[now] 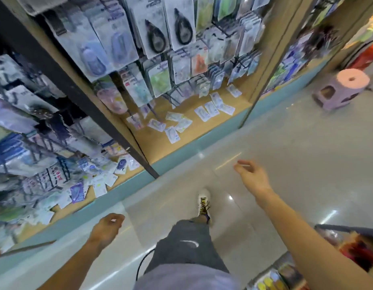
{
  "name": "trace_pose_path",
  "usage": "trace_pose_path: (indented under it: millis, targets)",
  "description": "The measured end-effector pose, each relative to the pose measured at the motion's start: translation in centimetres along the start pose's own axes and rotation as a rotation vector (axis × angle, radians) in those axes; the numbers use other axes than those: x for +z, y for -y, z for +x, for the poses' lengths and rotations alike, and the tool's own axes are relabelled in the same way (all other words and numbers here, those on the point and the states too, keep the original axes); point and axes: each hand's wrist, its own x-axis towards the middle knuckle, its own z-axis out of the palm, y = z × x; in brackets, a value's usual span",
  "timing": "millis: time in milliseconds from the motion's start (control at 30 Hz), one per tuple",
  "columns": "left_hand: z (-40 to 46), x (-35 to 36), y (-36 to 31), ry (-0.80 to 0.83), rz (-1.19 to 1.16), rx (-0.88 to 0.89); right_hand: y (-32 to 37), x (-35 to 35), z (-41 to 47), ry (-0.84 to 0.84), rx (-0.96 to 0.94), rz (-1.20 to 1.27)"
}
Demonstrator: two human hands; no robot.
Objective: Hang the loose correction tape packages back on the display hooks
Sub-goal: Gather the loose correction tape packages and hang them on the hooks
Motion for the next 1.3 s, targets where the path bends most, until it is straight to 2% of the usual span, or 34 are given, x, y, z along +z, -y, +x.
trace_pose_path:
  millis: [167, 400, 533, 667, 800, 867, 1067, 1233, 1300]
  targets:
    - [0.1, 9.3, -14.9, 0.055, 0.007, 0.04, -0.6, -6.1, 6.6, 0.013, 0.096, -0.083]
    - [-2.8, 21.4, -43.4, 0.18, -0.005, 0.376, -1.6, -17.4, 14.6, -0.049, 0.221, -0.138]
    - [-2.3, 26.8, -54.1, 0.182, -0.008, 0.508, -2.1, -21.0, 22.2, -0.078, 0.232, -0.194]
    - [5.1, 33.4, -57.3, 0.076, 0.027, 0.469, -4.3, -20.7, 33.7, -0.034, 0.192, -0.266]
    - [16.0, 41.1, -56.4, -0.137, 0.137, 0.415, -6.5, -15.6, 48.5, 0.139, 0.012, -0.417]
    - [21.0, 44.4, -56.1, -0.222, 0.198, 0.372, -7.4, -11.6, 56.2, 0.171, -0.116, -0.434]
    - [36.5, 50.3, -58.0, -0.546, 0.326, 0.604, -7.6, 1.9, 74.7, 0.181, -0.511, -0.533]
    - [46.1, 52.4, -58.3, -0.758, 0.44, 0.706, -8.6, 9.3, 82.0, 0.075, -0.798, -0.621]
    - [48.7, 52.7, -58.0, -0.782, 0.484, 0.72, -10.5, 11.3, 84.1, -0.001, -0.95, -0.675]
